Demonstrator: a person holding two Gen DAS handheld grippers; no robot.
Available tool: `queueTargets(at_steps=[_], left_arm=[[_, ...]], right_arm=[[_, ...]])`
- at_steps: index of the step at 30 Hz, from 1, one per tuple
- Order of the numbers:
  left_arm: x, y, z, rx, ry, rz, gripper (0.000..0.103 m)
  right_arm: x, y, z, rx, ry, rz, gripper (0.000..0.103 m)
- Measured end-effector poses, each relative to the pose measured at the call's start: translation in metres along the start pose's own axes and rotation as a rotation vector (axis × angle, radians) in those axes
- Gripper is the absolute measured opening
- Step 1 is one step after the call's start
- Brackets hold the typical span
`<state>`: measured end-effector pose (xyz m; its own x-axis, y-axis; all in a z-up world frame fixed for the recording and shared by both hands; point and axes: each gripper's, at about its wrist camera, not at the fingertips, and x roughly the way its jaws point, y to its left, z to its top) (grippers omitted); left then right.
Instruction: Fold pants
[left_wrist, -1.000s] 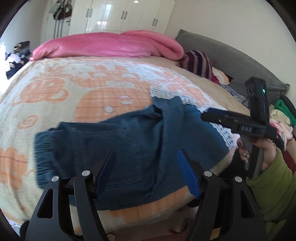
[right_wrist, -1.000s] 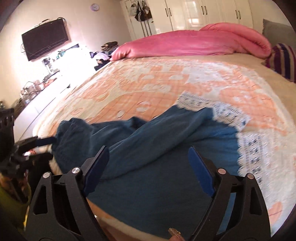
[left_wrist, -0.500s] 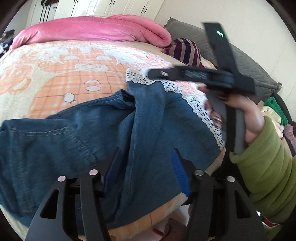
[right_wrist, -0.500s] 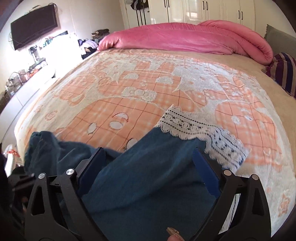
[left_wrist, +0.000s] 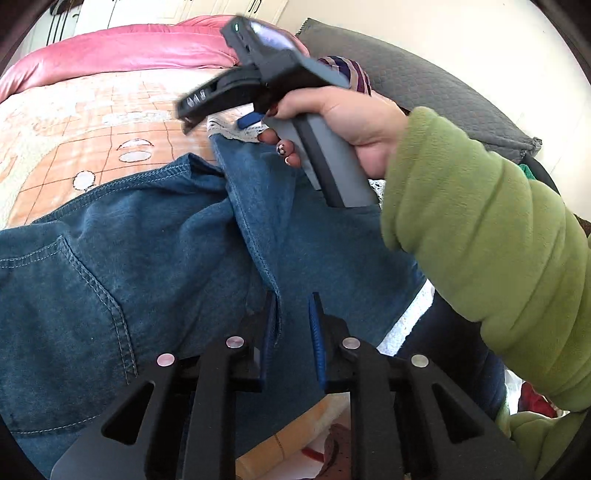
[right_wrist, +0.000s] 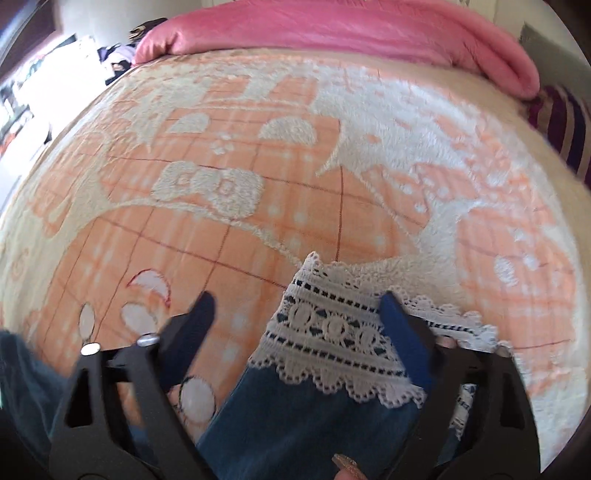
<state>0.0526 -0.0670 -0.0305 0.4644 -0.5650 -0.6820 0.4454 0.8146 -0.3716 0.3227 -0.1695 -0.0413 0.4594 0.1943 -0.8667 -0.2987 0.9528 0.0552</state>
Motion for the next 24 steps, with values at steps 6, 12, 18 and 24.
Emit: queueTargets(at_steps=[6, 12, 18, 24], left_arm=[[-0.006, 0.006, 0.002, -0.014, -0.019, 0.027, 0.019], [-0.011, 0.018, 0.002, -0.023, -0.039, 0.084, 0.020], [-0.026, 0.035, 0.002, 0.006, -0.055, 0.149, 0.005], [-0.027, 0.022, -0.005, 0.079, -0.044, 0.118, 0.005]], right_arm=[[-0.045, -0.038, -0.021, 0.075, -0.122, 0.127, 0.004], [-0.134, -0.092, -0.085, 0.175, -0.260, 0.222, 0.004], [-0.183, -0.134, -0.166, 0.289, -0.286, 0.238, 0.004], [-0.189, -0.148, -0.243, 0.382, -0.199, 0.243, 0.004]])
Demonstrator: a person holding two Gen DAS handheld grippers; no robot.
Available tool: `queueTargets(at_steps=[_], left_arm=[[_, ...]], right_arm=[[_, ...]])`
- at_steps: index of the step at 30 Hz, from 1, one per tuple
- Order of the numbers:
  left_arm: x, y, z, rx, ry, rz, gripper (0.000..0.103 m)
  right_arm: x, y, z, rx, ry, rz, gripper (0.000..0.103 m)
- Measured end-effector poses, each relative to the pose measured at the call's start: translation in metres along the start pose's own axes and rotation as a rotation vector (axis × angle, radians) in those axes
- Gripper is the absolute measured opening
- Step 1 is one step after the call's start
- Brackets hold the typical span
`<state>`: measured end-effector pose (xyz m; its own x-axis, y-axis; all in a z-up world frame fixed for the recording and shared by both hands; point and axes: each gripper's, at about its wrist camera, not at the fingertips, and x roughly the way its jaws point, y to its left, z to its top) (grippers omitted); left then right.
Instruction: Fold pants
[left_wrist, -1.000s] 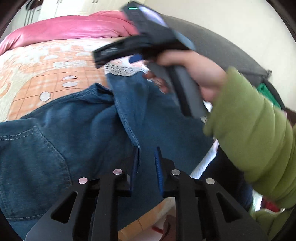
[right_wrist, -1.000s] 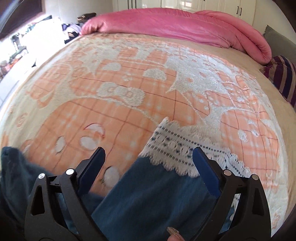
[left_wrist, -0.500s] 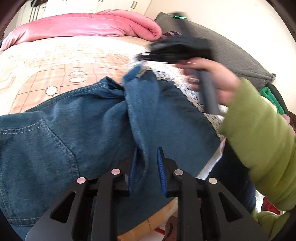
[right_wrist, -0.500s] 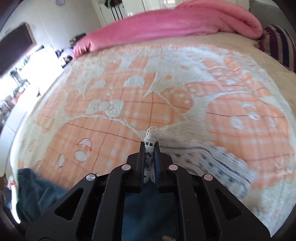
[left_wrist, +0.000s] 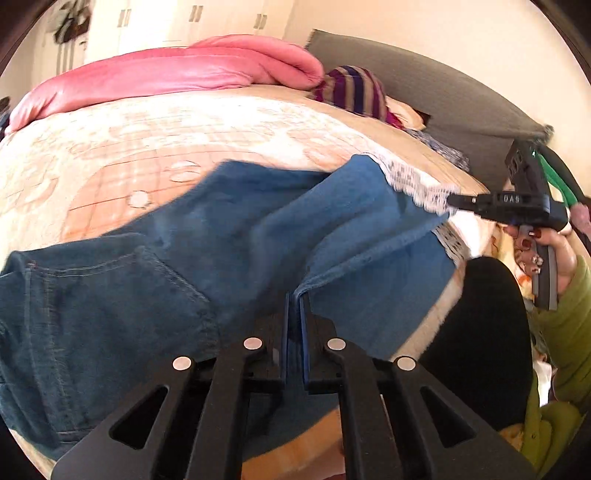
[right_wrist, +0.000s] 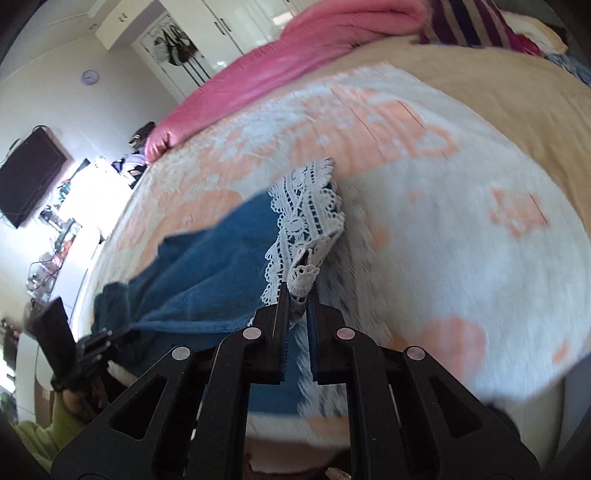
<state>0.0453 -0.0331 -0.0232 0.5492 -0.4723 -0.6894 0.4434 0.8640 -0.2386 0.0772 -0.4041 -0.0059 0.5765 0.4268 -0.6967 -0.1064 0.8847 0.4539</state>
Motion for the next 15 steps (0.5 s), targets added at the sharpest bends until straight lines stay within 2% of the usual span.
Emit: queueTargets(at_steps=[6, 12, 15], left_arm=[[0.009, -0.017, -0.007, 0.077, 0.032, 0.008, 0.005], [-0.011, -0.018, -0.011, 0.094, 0.027, 0.010, 0.003], [-0.017, -0.019, -0.016, 0.106, 0.031, -0.001, 0.003]], right_arm=[[-0.001, -0.009, -0.020, 0.037, 0.015, 0.002, 0.004], [-0.015, -0.012, -0.030, 0.031, 0.023, -0.002, 0.004], [-0.013, -0.019, -0.037, 0.041, 0.055, -0.022, 0.004]])
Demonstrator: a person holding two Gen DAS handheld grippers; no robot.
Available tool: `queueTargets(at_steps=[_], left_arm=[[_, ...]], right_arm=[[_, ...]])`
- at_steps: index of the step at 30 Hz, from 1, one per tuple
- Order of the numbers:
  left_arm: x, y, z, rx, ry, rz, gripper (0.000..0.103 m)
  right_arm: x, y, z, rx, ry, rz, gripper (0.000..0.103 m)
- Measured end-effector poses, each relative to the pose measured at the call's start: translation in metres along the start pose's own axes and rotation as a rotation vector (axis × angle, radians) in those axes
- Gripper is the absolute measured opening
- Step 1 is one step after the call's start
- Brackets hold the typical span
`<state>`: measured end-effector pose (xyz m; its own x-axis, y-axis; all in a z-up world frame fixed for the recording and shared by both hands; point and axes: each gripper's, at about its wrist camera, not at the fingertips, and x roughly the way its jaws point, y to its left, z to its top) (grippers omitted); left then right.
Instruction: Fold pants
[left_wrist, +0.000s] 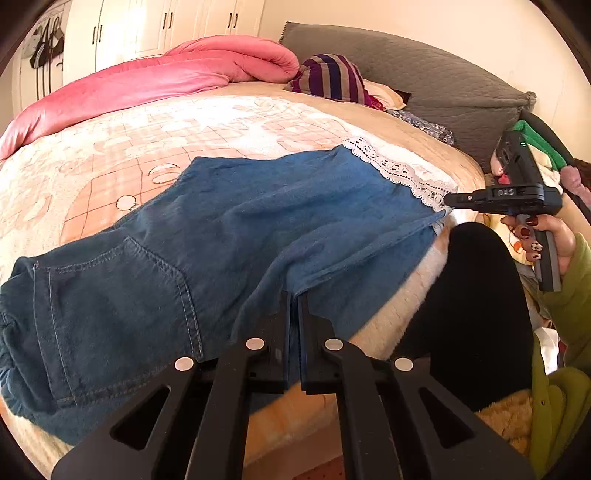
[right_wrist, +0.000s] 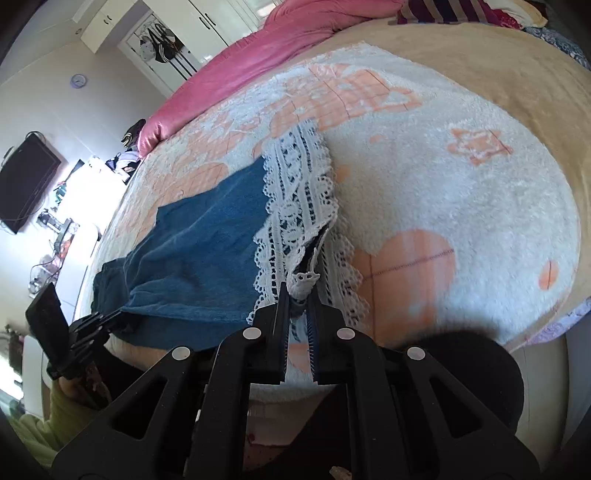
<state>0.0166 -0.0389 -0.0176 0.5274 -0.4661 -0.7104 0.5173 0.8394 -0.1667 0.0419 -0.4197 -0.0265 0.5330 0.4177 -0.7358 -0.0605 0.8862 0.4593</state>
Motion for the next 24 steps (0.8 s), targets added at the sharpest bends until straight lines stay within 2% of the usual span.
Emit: queueTargets(at_steps=[4, 7, 8, 10, 12, 14, 16, 18, 20, 22, 23, 24], left_arm=[[0.012, -0.003, -0.004, 0.023, 0.045, -0.004, 0.003], [0.013, -0.005, -0.007, 0.027, 0.056, -0.011, 0.003], [0.013, -0.005, -0.007, 0.026, 0.055, -0.013, 0.003], [0.013, -0.004, -0.007, 0.022, 0.054, -0.013, 0.003], [0.015, -0.004, -0.008, 0.021, 0.059, -0.010, 0.003], [0.016, -0.005, -0.008, 0.024, 0.060, -0.006, 0.003], [0.016, -0.006, -0.008, 0.024, 0.059, -0.001, 0.003], [0.015, -0.006, -0.008, 0.023, 0.055, 0.003, 0.003], [0.013, -0.007, -0.007, 0.020, 0.047, 0.008, 0.003], [0.011, -0.009, -0.006, 0.026, 0.036, 0.007, 0.003], [0.011, -0.009, -0.006, 0.026, 0.033, 0.007, 0.003], [0.011, -0.009, -0.005, 0.026, 0.032, 0.007, 0.003]], right_arm=[[0.010, -0.008, -0.005, 0.014, 0.030, -0.033, 0.005], [0.000, -0.003, -0.005, -0.016, -0.004, -0.104, 0.015], [-0.006, 0.004, -0.006, -0.068, -0.034, -0.168, 0.020], [-0.017, 0.033, -0.010, -0.248, -0.106, -0.267, 0.020], [-0.017, 0.060, -0.017, -0.375, -0.114, -0.227, 0.020], [-0.004, 0.096, -0.029, -0.523, -0.074, -0.124, 0.020], [0.016, 0.130, -0.044, -0.684, -0.025, -0.067, 0.020], [0.038, 0.154, -0.054, -0.793, 0.033, -0.014, 0.020], [0.055, 0.165, -0.059, -0.853, 0.073, 0.001, 0.021], [0.074, 0.170, -0.061, -0.896, 0.111, -0.032, 0.021], [0.081, 0.168, -0.060, -0.902, 0.126, -0.042, 0.020], [0.086, 0.167, -0.059, -0.899, 0.138, -0.048, 0.014]])
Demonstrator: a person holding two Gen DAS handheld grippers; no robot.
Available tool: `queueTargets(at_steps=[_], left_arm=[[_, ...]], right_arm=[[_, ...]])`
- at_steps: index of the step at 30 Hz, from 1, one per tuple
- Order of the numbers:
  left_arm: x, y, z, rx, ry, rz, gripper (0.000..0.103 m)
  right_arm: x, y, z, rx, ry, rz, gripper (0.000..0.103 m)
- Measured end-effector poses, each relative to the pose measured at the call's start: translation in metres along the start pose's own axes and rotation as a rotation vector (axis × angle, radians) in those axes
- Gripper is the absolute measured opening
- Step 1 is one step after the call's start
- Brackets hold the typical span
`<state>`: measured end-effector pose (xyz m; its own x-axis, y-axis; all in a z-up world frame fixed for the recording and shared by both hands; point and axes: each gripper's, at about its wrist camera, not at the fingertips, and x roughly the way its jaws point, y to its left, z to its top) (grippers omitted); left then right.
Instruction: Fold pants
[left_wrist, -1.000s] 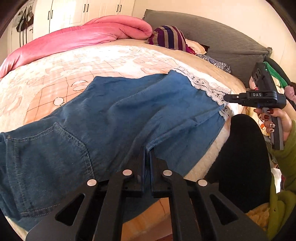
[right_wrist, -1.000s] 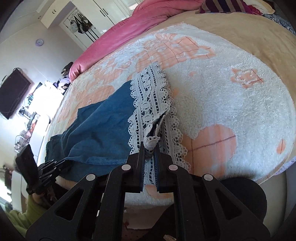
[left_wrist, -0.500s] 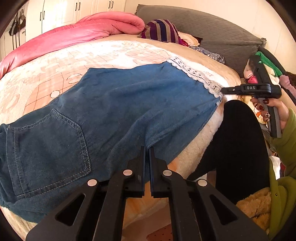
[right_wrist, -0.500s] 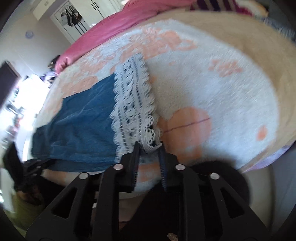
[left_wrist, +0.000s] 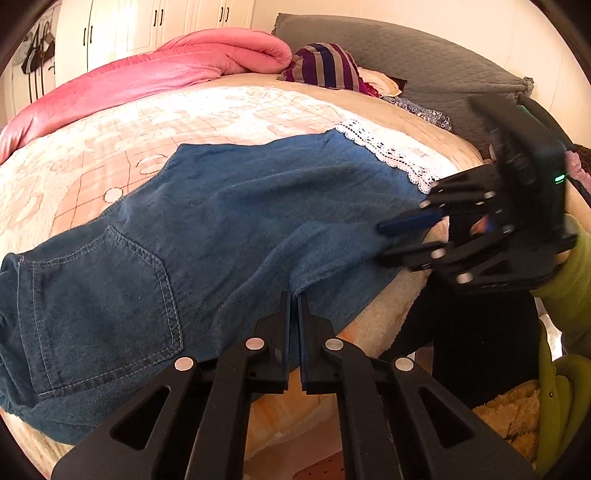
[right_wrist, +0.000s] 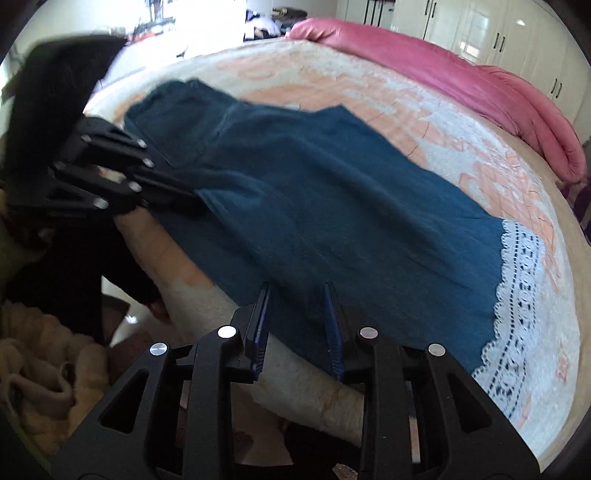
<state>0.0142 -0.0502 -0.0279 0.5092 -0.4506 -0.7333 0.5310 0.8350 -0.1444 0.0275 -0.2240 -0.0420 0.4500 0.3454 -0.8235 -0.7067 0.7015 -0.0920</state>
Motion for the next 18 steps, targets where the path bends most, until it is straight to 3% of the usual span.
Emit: queueTargets(at_steps=[1, 7, 12, 13, 16, 18], left_arm=[[0.000, 0.001, 0.000, -0.003, 0.002, -0.006, 0.003], [-0.006, -0.002, -0.007, -0.003, 0.028, -0.064, 0.003], [-0.004, 0.001, -0.015, -0.033, 0.053, -0.056, 0.004], [-0.012, 0.003, -0.016, -0.052, 0.035, -0.065, 0.009], [-0.042, 0.011, -0.019, -0.098, -0.024, -0.051, 0.038], [-0.063, 0.023, -0.021, -0.138, -0.071, 0.002, 0.044]], right_arm=[[0.001, -0.005, -0.001, 0.017, 0.015, 0.012, 0.001], [-0.010, -0.002, -0.011, 0.007, 0.035, 0.096, 0.000], [-0.003, -0.007, -0.013, 0.045, 0.062, 0.131, 0.005], [-0.009, -0.009, -0.014, 0.062, 0.051, 0.150, 0.012], [-0.034, -0.016, -0.014, 0.086, -0.014, 0.167, 0.026], [-0.046, -0.025, -0.012, 0.115, -0.066, 0.156, 0.035]])
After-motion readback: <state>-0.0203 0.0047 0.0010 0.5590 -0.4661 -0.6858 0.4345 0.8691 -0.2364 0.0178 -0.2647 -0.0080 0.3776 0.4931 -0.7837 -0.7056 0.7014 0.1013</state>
